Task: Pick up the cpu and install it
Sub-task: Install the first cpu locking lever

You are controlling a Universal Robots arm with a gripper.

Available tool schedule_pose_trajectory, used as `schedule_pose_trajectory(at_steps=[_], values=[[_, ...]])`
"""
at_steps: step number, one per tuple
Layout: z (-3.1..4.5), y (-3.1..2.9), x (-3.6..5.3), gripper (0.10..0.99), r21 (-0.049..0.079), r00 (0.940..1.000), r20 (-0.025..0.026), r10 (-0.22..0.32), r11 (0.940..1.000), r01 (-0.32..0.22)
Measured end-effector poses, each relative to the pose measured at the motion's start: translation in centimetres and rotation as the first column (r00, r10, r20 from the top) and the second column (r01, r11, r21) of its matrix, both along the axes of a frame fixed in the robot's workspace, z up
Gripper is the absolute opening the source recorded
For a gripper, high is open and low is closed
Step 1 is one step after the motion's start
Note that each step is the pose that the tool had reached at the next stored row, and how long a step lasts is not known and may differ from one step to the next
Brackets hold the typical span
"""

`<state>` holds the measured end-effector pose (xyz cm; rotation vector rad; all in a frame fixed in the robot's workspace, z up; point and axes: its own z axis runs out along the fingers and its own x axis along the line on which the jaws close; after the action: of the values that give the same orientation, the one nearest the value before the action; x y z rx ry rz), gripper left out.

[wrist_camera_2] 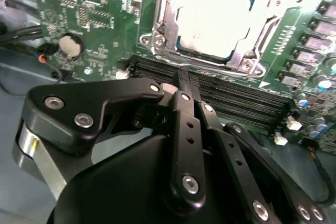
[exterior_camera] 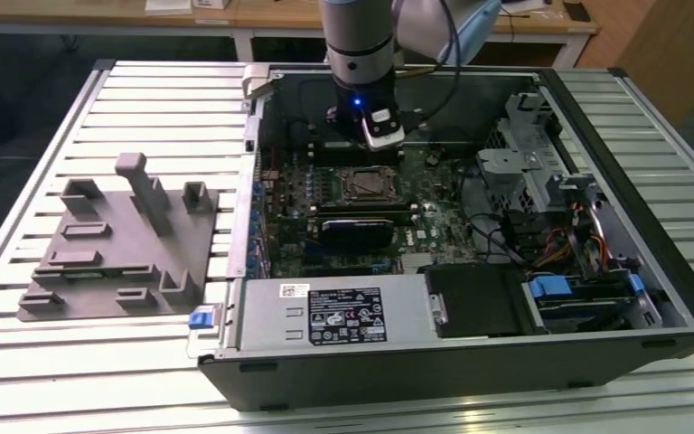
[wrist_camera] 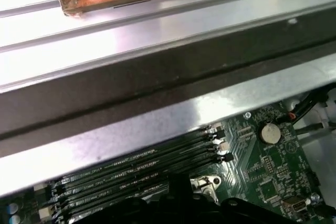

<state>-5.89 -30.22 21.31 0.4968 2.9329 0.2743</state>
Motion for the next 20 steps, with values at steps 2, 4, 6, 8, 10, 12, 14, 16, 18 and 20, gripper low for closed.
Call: schedule_pose_trajectory(at_steps=[2, 4, 6, 8, 10, 12, 14, 16, 18, 20], values=[[0.00, -0.03, 0.22, 0.106, -0.012, 0.9997, -0.0225, 0.000, 0.9999, 0.000], [-0.01, -0.04, 0.36, 0.106, -0.035, 0.9994, -0.0352, -0.001, 0.9994, 0.000], [0.00, -0.04, 0.43, 0.106, -0.066, 0.9991, -0.0413, -0.002, 0.9978, -0.001], [0.00, -0.05, 0.53, 0.106, -0.097, 0.9988, -0.0485, -0.003, 0.9953, -0.001], [-0.01, -0.04, 0.63, 0.106, -0.127, 0.9984, -0.0564, -0.005, 0.9919, -0.002], [-0.01, -0.07, 0.73, 0.106, -0.153, 0.9980, -0.0635, -0.007, 0.9882, -0.003], [-0.01, -0.19, 0.74, 0.106, -0.167, 0.9978, -0.0656, -0.008, 0.9859, -0.004], [0.00, -0.43, 0.74, 0.106, -0.176, 0.9977, -0.0666, -0.008, 0.9843, -0.004], [-0.01, -0.69, 0.76, 0.106, -0.183, 0.9977, -0.0671, -0.009, 0.9831, -0.004], [-0.01, -0.95, 0.77, 0.106, -0.187, 0.9976, -0.0679, -0.009, 0.9824, -0.004]])
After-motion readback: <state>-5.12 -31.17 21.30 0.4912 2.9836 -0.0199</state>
